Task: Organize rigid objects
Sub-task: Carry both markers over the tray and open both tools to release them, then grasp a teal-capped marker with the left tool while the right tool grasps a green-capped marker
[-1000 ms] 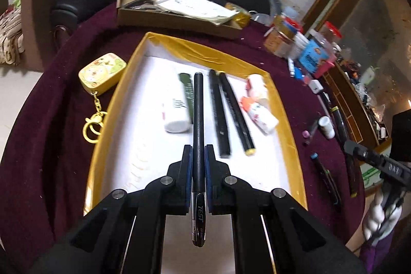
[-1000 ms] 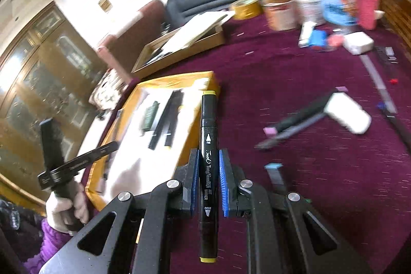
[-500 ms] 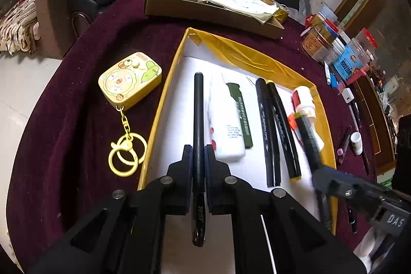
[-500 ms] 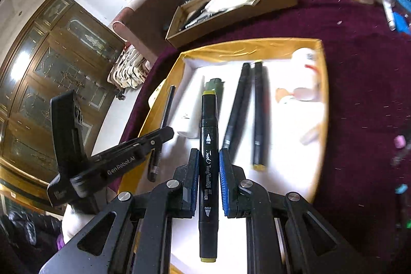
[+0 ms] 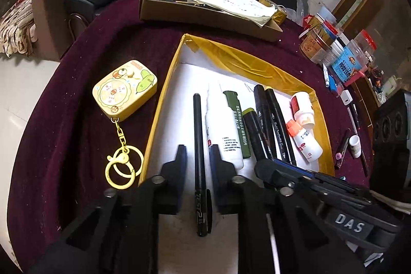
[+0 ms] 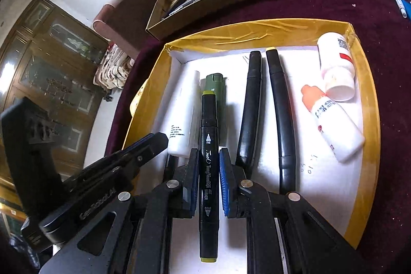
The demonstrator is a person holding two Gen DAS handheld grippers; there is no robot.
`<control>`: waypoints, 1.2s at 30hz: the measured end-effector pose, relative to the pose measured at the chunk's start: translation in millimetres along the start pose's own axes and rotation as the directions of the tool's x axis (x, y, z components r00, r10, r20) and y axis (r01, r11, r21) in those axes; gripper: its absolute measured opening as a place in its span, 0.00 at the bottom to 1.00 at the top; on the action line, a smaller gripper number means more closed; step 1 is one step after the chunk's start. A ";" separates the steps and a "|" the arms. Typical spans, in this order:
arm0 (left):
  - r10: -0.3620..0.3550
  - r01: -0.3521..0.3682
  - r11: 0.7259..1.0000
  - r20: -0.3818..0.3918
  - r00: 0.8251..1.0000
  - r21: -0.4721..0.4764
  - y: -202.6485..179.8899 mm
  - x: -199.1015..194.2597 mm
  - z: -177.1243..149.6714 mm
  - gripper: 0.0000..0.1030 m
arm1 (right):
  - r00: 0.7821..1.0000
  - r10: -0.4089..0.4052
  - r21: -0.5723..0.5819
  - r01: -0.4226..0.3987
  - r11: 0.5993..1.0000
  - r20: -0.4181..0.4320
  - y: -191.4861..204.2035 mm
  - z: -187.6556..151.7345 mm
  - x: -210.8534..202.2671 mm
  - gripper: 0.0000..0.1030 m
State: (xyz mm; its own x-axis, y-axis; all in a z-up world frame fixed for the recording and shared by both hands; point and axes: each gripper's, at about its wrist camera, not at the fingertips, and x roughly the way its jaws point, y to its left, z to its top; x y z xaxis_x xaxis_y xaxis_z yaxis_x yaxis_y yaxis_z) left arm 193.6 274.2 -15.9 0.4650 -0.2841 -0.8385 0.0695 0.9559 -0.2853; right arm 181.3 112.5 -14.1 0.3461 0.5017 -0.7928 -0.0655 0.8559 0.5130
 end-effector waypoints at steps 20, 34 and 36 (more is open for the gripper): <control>-0.142 0.142 0.990 0.228 0.963 0.018 -58.2 -98.4 -45.1 0.55 | 0.909 -0.102 -0.122 0.164 0.979 0.403 -46.5 -61.5 -175.5 0.54; -0.283 0.285 0.943 -0.037 0.958 0.169 -210.9 -34.6 -125.9 0.64 | 0.848 -0.402 0.136 0.378 0.916 0.346 -241.3 -144.1 -269.3 0.66; -0.288 0.297 0.940 -0.077 0.954 0.169 -222.6 -26.5 -133.4 0.64 | 0.875 -0.359 0.071 0.356 0.932 0.325 -235.7 -155.0 -262.5 0.63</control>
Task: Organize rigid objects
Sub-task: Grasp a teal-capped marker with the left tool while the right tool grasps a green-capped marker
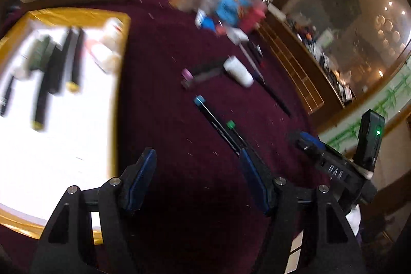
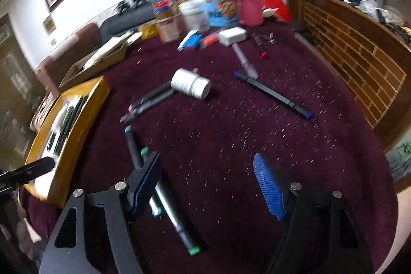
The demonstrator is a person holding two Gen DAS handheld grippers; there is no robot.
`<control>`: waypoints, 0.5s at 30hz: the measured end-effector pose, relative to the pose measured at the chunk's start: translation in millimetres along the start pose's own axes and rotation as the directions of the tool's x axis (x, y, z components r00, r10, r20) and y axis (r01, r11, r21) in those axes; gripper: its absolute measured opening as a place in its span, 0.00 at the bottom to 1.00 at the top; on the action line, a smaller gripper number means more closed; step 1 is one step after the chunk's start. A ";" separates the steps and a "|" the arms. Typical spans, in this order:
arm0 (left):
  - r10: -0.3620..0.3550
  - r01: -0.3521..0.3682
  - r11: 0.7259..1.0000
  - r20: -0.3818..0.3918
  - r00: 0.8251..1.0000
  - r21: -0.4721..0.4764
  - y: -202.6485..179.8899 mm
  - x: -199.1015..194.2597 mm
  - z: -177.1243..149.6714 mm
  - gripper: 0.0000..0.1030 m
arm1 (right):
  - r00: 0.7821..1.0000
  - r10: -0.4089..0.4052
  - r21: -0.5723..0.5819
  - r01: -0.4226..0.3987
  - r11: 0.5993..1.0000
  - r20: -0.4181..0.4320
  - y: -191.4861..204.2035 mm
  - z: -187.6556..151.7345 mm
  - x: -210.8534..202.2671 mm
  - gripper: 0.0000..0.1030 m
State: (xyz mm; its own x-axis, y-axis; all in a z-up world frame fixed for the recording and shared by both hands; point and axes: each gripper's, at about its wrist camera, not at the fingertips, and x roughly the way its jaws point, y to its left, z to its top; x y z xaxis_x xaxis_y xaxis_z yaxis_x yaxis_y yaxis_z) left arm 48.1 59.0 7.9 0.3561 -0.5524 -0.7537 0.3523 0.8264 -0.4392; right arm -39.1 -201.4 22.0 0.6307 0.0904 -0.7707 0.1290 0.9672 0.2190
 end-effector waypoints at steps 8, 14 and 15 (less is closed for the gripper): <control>0.089 -0.089 0.996 -0.021 0.996 -0.006 -11.0 22.2 3.2 0.64 | 0.997 0.010 -0.191 -0.023 0.981 -0.071 28.8 -18.0 31.3 0.23; 0.105 -0.105 0.994 -0.050 0.993 0.002 -21.5 45.5 9.4 0.64 | 0.989 0.094 -0.160 -0.111 0.981 -0.111 26.6 -18.2 35.0 0.21; 0.105 -0.105 0.994 -0.054 0.993 0.004 -24.5 49.5 10.1 0.64 | 0.987 0.106 -0.175 -0.126 0.977 -0.118 30.3 -21.4 34.6 0.22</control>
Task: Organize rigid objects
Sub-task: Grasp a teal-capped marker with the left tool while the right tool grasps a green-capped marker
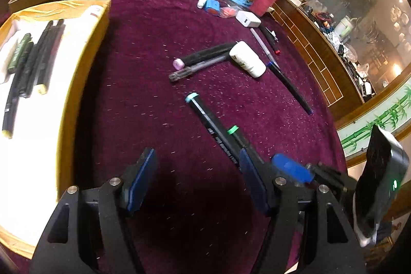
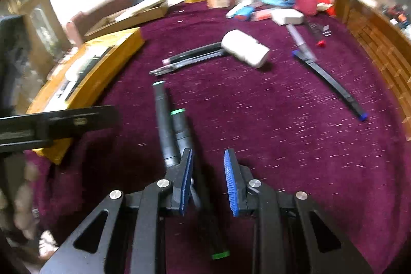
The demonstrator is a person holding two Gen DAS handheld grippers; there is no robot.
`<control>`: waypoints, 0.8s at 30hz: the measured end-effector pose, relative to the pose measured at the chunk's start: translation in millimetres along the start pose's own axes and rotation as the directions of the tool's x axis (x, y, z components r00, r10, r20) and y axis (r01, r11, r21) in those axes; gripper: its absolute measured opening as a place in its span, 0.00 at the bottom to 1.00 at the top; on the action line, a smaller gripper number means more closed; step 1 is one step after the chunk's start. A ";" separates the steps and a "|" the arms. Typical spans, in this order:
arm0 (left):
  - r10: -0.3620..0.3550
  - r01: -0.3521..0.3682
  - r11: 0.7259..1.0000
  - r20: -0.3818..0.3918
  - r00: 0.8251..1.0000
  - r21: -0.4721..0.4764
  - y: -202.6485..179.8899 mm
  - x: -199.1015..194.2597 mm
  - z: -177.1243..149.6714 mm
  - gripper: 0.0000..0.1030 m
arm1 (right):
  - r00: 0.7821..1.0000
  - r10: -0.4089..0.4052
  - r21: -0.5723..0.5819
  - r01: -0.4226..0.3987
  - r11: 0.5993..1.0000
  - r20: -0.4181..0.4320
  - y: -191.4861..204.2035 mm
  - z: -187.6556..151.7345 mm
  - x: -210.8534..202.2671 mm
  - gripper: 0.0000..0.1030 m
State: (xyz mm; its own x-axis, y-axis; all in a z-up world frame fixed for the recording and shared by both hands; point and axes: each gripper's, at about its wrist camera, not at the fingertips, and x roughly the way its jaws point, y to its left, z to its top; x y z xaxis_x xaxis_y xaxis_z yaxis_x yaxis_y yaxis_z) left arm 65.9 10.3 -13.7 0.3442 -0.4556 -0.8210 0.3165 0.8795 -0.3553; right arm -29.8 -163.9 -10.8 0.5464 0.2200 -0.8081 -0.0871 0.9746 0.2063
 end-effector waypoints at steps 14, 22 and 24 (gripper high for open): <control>0.125 -0.124 0.990 -0.019 0.992 0.069 -20.1 33.5 4.3 0.64 | 0.988 -0.156 0.004 0.156 0.988 -0.006 -20.6 -5.8 1.1 0.22; 0.228 -0.227 0.940 0.026 0.973 0.255 -54.3 53.3 -3.4 0.72 | 0.993 -0.121 0.071 0.121 0.990 -0.007 -35.2 -3.6 -1.5 0.22; 0.232 -0.235 0.925 0.047 0.972 0.299 -52.8 49.4 -8.6 0.62 | 0.992 -0.127 0.065 0.127 0.990 -0.007 -35.2 -3.3 0.3 0.22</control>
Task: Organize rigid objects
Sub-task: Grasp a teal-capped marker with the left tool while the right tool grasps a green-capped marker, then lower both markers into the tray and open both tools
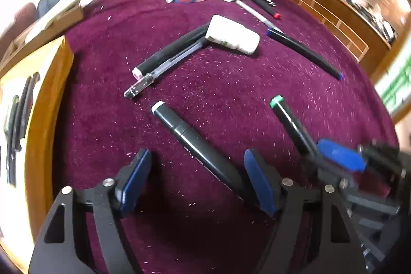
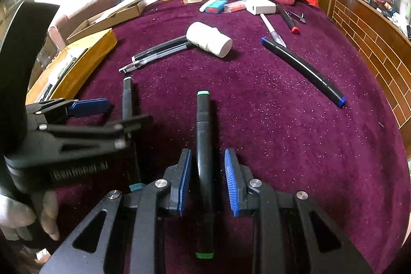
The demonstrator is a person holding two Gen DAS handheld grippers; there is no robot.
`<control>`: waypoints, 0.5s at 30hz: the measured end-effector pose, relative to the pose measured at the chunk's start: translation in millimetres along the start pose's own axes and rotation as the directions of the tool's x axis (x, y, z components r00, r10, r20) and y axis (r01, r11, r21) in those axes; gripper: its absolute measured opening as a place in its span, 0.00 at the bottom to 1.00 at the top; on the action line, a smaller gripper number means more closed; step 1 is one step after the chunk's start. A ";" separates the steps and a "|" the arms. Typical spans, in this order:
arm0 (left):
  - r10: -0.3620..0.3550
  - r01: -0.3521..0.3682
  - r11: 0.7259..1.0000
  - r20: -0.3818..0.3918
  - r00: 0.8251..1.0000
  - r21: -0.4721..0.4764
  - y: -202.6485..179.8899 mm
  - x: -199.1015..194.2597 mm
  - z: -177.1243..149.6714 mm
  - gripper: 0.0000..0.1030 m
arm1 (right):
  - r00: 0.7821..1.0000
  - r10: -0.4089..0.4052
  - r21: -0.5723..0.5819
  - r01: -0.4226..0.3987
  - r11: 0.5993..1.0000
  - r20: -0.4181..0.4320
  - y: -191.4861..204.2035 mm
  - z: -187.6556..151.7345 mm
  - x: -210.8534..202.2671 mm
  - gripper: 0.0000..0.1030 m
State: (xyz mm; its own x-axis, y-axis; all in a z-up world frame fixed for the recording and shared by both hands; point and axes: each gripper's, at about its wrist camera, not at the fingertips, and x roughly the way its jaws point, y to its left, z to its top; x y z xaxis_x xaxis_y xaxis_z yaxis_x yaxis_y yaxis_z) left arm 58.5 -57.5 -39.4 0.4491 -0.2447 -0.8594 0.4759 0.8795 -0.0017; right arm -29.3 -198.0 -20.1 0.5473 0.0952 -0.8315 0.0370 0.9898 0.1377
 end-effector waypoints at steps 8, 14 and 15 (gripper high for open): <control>0.015 -0.016 0.999 0.013 1.000 0.039 21.0 -14.1 -13.8 0.12 | 0.999 -0.038 -0.013 0.038 0.999 -0.011 6.8 6.0 5.7 0.22; -0.005 0.003 0.999 0.056 0.998 0.035 15.5 -7.7 -6.9 0.12 | 0.997 -0.081 -0.010 0.081 0.997 -0.002 20.0 11.6 13.5 0.21; -0.038 0.037 0.999 0.057 0.998 0.016 20.4 -10.2 -8.4 0.12 | 0.997 -0.078 -0.005 0.078 0.997 0.000 20.3 12.2 13.6 0.13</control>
State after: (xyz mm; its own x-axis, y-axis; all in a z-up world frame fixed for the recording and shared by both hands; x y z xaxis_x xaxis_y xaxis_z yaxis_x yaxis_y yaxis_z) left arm 57.3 -33.6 -35.0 0.4727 -0.3005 -0.8284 0.5042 0.8632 -0.0254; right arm -10.9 -177.8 -22.0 0.5424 0.0180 -0.8400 0.0750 0.9947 0.0698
